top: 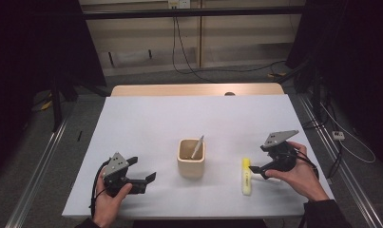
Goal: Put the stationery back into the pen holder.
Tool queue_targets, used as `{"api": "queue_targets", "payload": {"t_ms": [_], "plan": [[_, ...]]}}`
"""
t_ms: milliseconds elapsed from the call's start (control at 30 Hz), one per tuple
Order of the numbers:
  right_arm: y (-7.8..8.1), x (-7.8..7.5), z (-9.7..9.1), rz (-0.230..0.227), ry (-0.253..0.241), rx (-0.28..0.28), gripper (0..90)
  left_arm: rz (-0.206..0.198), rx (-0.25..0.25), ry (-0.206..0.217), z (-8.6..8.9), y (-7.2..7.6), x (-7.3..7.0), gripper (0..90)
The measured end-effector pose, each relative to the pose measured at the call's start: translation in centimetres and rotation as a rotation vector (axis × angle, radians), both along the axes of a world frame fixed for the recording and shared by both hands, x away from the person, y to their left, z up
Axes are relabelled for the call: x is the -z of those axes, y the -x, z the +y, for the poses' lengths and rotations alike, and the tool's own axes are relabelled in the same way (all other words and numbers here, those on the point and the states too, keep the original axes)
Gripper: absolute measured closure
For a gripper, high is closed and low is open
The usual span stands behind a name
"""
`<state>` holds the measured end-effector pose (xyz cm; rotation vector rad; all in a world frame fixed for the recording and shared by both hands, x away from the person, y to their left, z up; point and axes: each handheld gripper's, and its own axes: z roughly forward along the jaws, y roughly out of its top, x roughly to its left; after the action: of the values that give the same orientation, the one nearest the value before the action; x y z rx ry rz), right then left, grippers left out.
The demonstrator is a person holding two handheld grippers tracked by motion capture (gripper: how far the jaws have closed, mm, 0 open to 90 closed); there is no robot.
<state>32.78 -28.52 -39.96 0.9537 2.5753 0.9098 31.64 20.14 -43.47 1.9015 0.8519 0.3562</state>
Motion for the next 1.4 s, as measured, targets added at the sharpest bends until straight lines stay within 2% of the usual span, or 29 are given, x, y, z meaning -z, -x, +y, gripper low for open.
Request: {"api": "queue_targets", "payload": {"t_ms": [133, 233, 367, 500, 667, 833, 967, 1033, 1267, 1300, 1400], "plan": [[-0.1, 0.1, -0.6, 0.021, -0.016, 0.006, 15.9, -0.002, -0.001, -0.001, 0.1, -0.1, -0.1, 8.0], [-0.3, 0.5, -0.9, 0.046, -0.006, -0.003, 18.4, 0.000, -0.005, 0.002, 0.2, -0.1, -0.1, 8.0], [-0.2, 0.4, -0.8, 0.065, 0.015, -0.031, 25.4, 0.005, -0.008, 0.007, 0.3, -0.2, 0.0, 8.0], [-0.3, 0.3, -0.5, 0.095, 0.070, -0.050, 34.2, 0.009, -0.006, 0.005, 0.4, -0.2, 0.0, 8.0], [-0.3, 0.4, 0.3, 0.148, 0.094, -0.081, 39.1, 0.009, -0.004, 0.005, 0.4, -0.3, 0.0, 8.0], [-0.3, 0.4, 0.7, 0.157, 0.110, -0.109, 48.8, 0.012, -0.004, 0.009, 0.4, -0.3, 0.0, 8.0], [-0.2, 0.8, 1.2, 0.194, 0.157, -0.136, 49.7, 0.011, -0.004, 0.008, 0.4, -0.2, 0.0, 8.0], [-0.2, 1.0, 1.5, 0.196, 0.188, -0.157, 50.8, 0.010, -0.003, 0.007, 0.4, -0.3, 0.0, 8.0], [-0.1, 1.4, 1.9, 0.219, 0.243, -0.161, 54.3, 0.013, 0.000, 0.006, 0.4, -0.2, 0.0, 8.0], [-0.2, 1.5, 1.8, 0.216, 0.256, -0.178, 54.3, 0.013, 0.001, 0.005, 0.4, -0.2, 0.0, 8.0], [-0.3, 1.8, 2.1, 0.222, 0.264, -0.177, 55.8, 0.012, 0.001, 0.005, 0.4, -0.2, 0.0, 8.0]]}}
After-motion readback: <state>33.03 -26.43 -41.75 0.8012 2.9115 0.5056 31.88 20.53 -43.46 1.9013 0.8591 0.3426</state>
